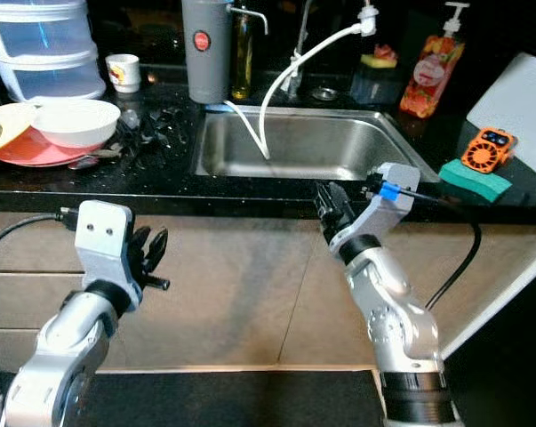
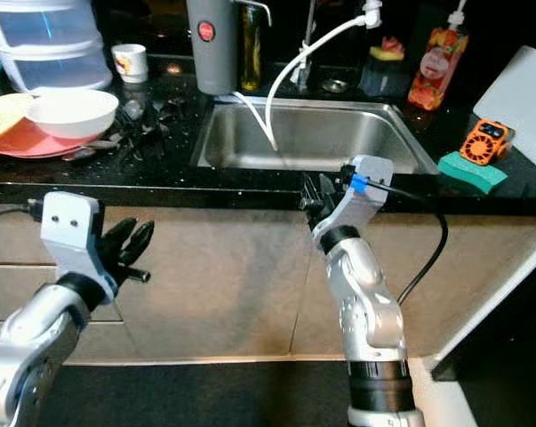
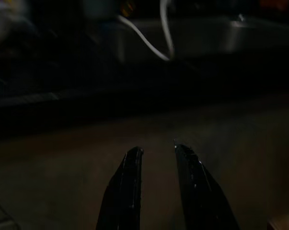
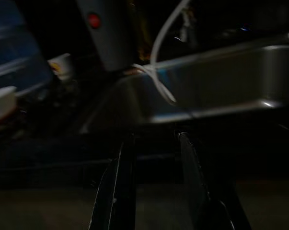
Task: Kitchen organization
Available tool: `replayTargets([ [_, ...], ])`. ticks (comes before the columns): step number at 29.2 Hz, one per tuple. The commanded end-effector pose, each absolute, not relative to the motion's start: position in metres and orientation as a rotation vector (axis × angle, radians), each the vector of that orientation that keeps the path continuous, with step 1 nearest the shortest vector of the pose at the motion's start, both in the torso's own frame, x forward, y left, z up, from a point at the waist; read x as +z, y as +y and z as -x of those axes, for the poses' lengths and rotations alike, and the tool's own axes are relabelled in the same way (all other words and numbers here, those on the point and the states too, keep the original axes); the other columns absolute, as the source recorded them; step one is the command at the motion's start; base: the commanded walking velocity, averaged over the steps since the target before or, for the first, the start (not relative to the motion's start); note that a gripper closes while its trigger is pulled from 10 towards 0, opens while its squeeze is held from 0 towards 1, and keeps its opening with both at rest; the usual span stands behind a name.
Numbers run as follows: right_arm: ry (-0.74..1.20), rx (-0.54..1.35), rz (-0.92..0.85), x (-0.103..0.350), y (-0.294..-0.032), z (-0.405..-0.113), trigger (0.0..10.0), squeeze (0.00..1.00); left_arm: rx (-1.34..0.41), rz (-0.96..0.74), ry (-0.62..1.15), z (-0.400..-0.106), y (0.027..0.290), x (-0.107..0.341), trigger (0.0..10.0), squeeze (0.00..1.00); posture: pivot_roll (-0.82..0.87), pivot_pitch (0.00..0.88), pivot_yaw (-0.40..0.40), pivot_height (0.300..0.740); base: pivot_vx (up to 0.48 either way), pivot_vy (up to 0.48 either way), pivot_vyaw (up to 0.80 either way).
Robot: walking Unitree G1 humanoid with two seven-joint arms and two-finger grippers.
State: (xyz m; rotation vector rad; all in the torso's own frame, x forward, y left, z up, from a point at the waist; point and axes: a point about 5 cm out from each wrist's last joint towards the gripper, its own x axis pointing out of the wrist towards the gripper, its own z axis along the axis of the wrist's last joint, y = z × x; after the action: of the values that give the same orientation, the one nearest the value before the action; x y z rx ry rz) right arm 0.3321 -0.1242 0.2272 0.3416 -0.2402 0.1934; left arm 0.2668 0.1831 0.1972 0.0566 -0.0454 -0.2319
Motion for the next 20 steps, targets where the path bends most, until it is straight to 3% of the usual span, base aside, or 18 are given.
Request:
replayTargets([
  [1,-0.226,0.189,-0.326,0.226,-0.124,-0.329,10.0,0.00,-0.237,-0.043,-0.011,-0.266,0.181,0.187,10.0,0.00,0.07,0.107,-0.076,0.740,0.000,0.000,0.00],
  [5,-0.162,0.162,-0.292,0.212,-0.128,-0.328,10.0,0.00,-0.228,-0.044,0.051,-0.261,0.183,0.169,10.0,0.00,0.07,0.103,-0.078,0.740,0.000,0.000,0.00],
  [10,0.167,0.098,-0.140,0.139,-0.145,-0.311,10.0,0.00,-0.213,-0.074,0.262,-0.237,0.183,0.114,10.0,0.00,0.07,0.096,-0.077,0.740,0.000,0.000,0.00],
  [20,0.484,-0.040,0.013,0.056,-0.175,-0.276,10.0,0.00,-0.161,-0.135,0.472,-0.216,0.186,0.054,10.0,0.00,0.07,0.091,-0.077,0.740,0.000,0.000,0.00],
])
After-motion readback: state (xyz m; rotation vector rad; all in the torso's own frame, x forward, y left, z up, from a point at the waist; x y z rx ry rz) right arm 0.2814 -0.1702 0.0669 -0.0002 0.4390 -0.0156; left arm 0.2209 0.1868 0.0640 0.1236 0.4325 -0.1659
